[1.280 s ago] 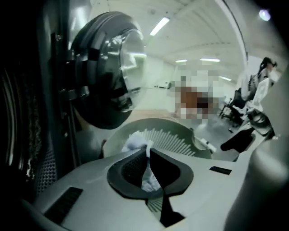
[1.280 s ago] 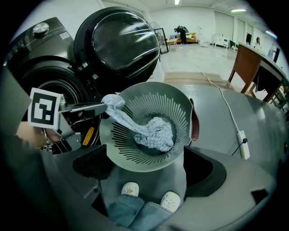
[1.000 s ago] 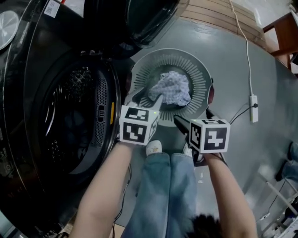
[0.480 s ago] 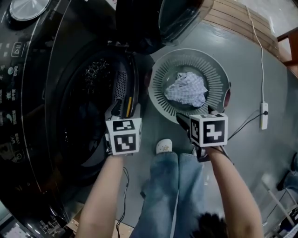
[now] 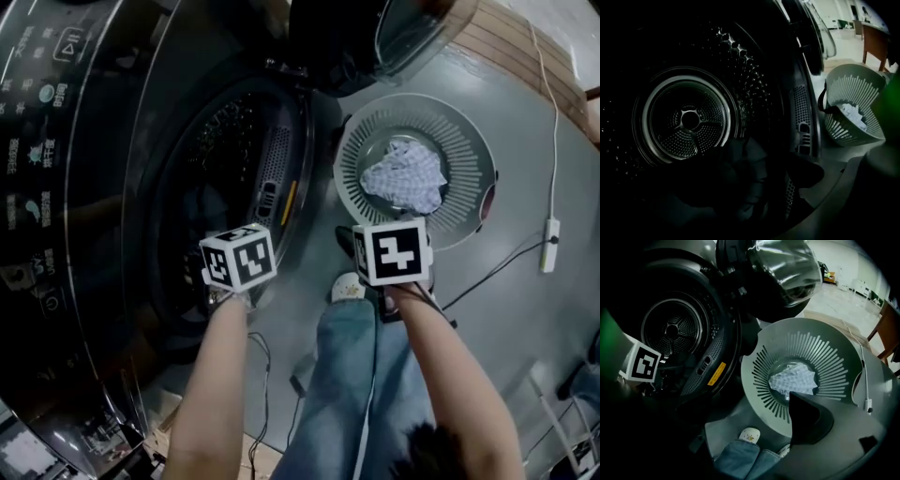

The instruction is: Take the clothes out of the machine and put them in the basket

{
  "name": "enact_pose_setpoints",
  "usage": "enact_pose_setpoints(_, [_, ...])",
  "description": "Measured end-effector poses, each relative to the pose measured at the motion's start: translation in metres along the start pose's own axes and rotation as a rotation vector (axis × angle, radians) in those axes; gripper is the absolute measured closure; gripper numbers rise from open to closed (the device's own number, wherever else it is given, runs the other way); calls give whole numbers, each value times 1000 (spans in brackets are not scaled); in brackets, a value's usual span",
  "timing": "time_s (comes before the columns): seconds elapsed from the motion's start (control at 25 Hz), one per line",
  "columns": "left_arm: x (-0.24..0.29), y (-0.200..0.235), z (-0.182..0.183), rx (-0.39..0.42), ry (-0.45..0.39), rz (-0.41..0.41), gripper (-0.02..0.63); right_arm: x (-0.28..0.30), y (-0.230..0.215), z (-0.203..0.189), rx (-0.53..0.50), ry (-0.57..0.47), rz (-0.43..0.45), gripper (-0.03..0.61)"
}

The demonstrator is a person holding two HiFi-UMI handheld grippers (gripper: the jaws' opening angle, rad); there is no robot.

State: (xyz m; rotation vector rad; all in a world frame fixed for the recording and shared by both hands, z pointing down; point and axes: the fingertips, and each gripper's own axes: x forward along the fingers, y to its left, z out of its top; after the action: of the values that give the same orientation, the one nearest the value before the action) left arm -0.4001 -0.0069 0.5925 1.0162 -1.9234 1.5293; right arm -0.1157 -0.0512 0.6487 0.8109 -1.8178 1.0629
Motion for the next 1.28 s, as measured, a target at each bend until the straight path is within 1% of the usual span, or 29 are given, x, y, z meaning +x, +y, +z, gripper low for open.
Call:
enact_pose_setpoints(0.08, [9,10,-14,-12,71,35,141,10,19,-8,-5,48,47,66])
enact_pose_setpoints(0.16, [21,15,-25,-26,132,67,113,20,26,-10,-37,62,61,66])
enact_pose_setpoints(0.24, [32,18,-33,-28,189,95,91,27,19,-13,-72,91,31,66])
enact_pose_setpoints(0.32, [37,24,-46,-18,269,118,73,24,6,-27,-92,163,-28,66])
enact_pose_setpoints(0.4, [43,27,-58,-21,345,124,64,22,-5,-33,-99,191,-68,66])
enact_pose_setpoints(0.48, [52,24,-61,-23,391,117,58,24,-8,-37,-74,190,-49,66])
enact_pose_setpoints(0.56, [62,22,-62,10,419,123,55,30,-7,-40,-45,189,-15,66])
enact_pose_setpoints(0.68, [77,24,-64,75,454,159,55,36,-16,-43,-43,209,-34,66])
enact_pose_setpoints(0.76, [85,28,-68,99,485,189,55,38,-19,-45,-54,231,-44,66])
enact_pose_setpoints(0.88, [97,32,-77,141,516,214,55,41,-14,-46,-68,251,-29,66])
enact_pose_setpoints(0.92, [101,32,-80,156,520,212,55,43,-11,-45,-73,253,-19,66])
enact_pose_setpoints(1.0, [106,30,-84,168,529,182,57,45,-7,-43,-81,244,2,66])
enact_pose_setpoints(1.12, [110,28,-86,151,541,129,58,50,-2,-37,-62,216,36,66])
enact_pose_setpoints(1.16, [110,27,-87,143,541,126,94,51,1,-36,-45,205,55,66])
enact_pose_setpoints(1.2, [110,25,-87,133,534,130,251,51,6,-35,-28,192,79,66])
enact_pose_setpoints(1.24, [107,22,-87,119,521,137,374,51,12,-34,-14,178,107,66])
enact_pose_setpoints(1.28, [104,19,-85,104,502,145,425,51,16,-33,-7,168,128,66])
